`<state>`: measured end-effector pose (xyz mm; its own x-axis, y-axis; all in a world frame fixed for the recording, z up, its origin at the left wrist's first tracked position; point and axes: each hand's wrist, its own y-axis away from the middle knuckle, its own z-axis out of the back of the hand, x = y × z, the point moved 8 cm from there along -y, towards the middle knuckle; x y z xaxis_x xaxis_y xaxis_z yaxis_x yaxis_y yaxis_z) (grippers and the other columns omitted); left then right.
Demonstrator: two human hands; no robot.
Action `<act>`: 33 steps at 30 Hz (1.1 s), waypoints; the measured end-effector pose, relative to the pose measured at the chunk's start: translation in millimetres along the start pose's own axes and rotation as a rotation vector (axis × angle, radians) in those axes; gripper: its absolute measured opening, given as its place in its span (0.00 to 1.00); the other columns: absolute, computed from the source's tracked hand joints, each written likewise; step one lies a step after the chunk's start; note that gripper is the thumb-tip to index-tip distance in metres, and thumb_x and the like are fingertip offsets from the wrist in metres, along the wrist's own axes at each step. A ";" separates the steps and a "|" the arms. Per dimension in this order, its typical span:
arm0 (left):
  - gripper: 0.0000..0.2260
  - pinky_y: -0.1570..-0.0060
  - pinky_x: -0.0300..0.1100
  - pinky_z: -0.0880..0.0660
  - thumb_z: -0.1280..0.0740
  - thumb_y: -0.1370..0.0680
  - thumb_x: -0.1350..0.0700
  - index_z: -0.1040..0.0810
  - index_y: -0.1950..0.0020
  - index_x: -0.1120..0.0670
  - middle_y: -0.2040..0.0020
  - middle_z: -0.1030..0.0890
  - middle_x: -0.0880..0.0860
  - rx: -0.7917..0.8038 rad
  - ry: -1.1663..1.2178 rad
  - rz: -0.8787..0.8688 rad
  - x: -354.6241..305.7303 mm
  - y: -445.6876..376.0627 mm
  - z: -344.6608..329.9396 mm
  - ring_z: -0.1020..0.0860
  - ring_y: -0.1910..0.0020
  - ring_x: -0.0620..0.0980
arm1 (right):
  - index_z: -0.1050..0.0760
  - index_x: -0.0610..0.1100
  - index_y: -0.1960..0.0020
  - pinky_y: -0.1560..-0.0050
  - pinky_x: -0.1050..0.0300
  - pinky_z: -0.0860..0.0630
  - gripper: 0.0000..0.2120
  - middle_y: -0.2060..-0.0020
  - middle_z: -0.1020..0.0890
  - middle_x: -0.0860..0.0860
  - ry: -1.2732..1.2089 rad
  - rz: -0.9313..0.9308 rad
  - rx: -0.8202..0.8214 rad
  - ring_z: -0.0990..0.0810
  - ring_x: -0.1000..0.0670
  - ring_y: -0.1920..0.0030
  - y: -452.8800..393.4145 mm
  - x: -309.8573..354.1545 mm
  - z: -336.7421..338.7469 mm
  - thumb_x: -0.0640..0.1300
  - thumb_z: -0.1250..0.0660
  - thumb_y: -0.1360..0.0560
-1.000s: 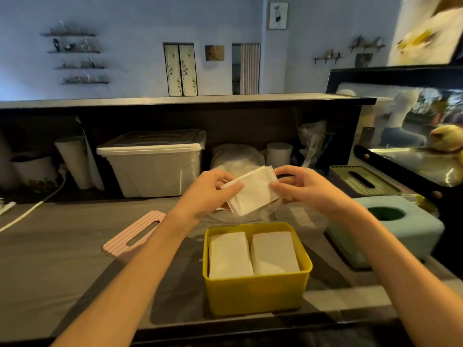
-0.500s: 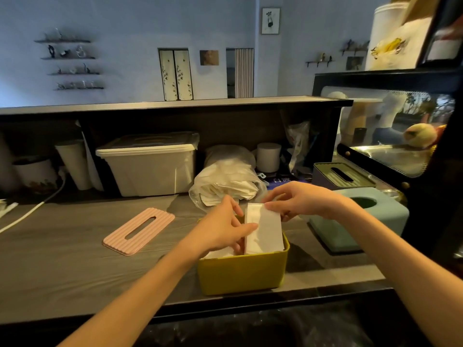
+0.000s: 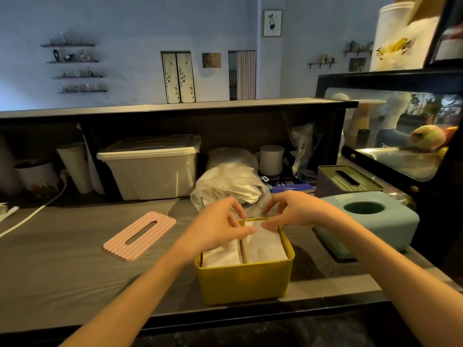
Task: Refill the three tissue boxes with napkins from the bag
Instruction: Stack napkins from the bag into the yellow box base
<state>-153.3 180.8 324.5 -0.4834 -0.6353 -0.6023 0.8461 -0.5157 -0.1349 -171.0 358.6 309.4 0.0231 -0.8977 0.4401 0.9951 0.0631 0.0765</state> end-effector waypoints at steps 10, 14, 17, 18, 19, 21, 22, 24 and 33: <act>0.06 0.52 0.36 0.20 0.33 0.18 0.53 0.17 0.45 0.51 0.58 0.14 0.46 -0.074 -0.004 0.084 79.2 -67.6 39.7 0.18 0.59 0.38 | 0.24 0.50 0.32 0.41 0.58 0.21 0.19 0.41 0.17 0.52 -0.168 0.005 -0.151 0.19 0.56 0.48 -70.8 -15.5 -8.7 0.51 0.29 0.21; 0.10 0.53 0.38 0.19 0.34 0.18 0.53 0.18 0.39 0.53 0.49 0.15 0.48 0.006 0.053 0.087 103.9 -109.3 35.8 0.17 0.53 0.46 | 0.36 0.49 0.22 0.36 0.52 0.23 0.31 0.36 0.21 0.49 -0.193 0.003 -0.301 0.20 0.48 0.40 -104.5 -22.3 2.0 0.49 0.28 0.22; 0.15 0.46 0.43 0.20 0.33 0.18 0.54 0.24 0.32 0.53 0.41 0.20 0.50 -0.109 0.135 0.105 120.2 -137.2 38.7 0.19 0.46 0.48 | 0.26 0.44 0.28 0.37 0.51 0.21 0.23 0.40 0.17 0.48 -0.234 0.084 -0.415 0.18 0.50 0.43 -124.5 -22.2 4.5 0.44 0.28 0.21; 0.15 0.45 0.45 0.20 0.33 0.18 0.55 0.25 0.31 0.53 0.40 0.21 0.50 -0.163 0.185 0.112 124.7 -141.6 37.1 0.19 0.46 0.49 | 0.22 0.43 0.33 0.37 0.51 0.21 0.18 0.43 0.16 0.48 -0.231 0.117 -0.433 0.18 0.51 0.45 -129.0 -20.1 2.4 0.42 0.28 0.22; 0.15 0.45 0.46 0.19 0.32 0.19 0.55 0.26 0.32 0.53 0.39 0.21 0.50 -0.211 0.234 0.106 127.5 -144.1 33.0 0.19 0.46 0.49 | 0.19 0.43 0.36 0.38 0.51 0.20 0.14 0.45 0.15 0.48 -0.216 0.140 -0.445 0.18 0.52 0.46 -132.9 -18.3 -2.1 0.41 0.27 0.22; 0.15 0.48 0.40 0.20 0.31 0.19 0.56 0.25 0.32 0.52 0.39 0.21 0.49 -0.300 0.283 0.067 133.0 -148.3 20.2 0.19 0.49 0.47 | 0.19 0.43 0.37 0.37 0.55 0.22 0.16 0.44 0.16 0.48 -0.203 0.168 -0.461 0.19 0.52 0.44 -141.4 -15.7 -14.8 0.42 0.26 0.23; 0.15 0.51 0.35 0.22 0.31 0.20 0.57 0.25 0.33 0.52 0.39 0.21 0.47 -0.352 0.285 0.047 135.2 -148.7 14.7 0.20 0.50 0.46 | 0.21 0.43 0.34 0.36 0.57 0.24 0.19 0.41 0.17 0.48 -0.197 0.182 -0.464 0.20 0.51 0.42 -144.8 -14.2 -21.2 0.44 0.25 0.24; 0.14 0.57 0.30 0.25 0.30 0.20 0.58 0.24 0.34 0.52 0.42 0.20 0.47 -0.455 0.307 0.014 138.0 -146.7 7.7 0.20 0.53 0.46 | 0.26 0.44 0.30 0.36 0.57 0.28 0.26 0.36 0.20 0.47 -0.187 0.188 -0.456 0.22 0.48 0.36 -150.0 -14.0 -34.5 0.49 0.25 0.25; 0.05 0.59 0.30 0.25 0.30 0.20 0.57 0.20 0.44 0.52 0.50 0.19 0.43 -0.531 0.358 0.013 143.2 -138.1 13.0 0.21 0.56 0.40 | 0.21 0.45 0.32 0.32 0.51 0.27 0.20 0.37 0.17 0.48 -0.176 0.249 -0.550 0.21 0.47 0.35 -156.1 -19.9 -42.0 0.44 0.27 0.24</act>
<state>-342.3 153.6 267.2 -0.4451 -0.3606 -0.8197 0.8918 -0.0961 -0.4420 -322.7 348.3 251.1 0.2909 -0.7965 0.5301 0.8669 -0.0150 -0.4983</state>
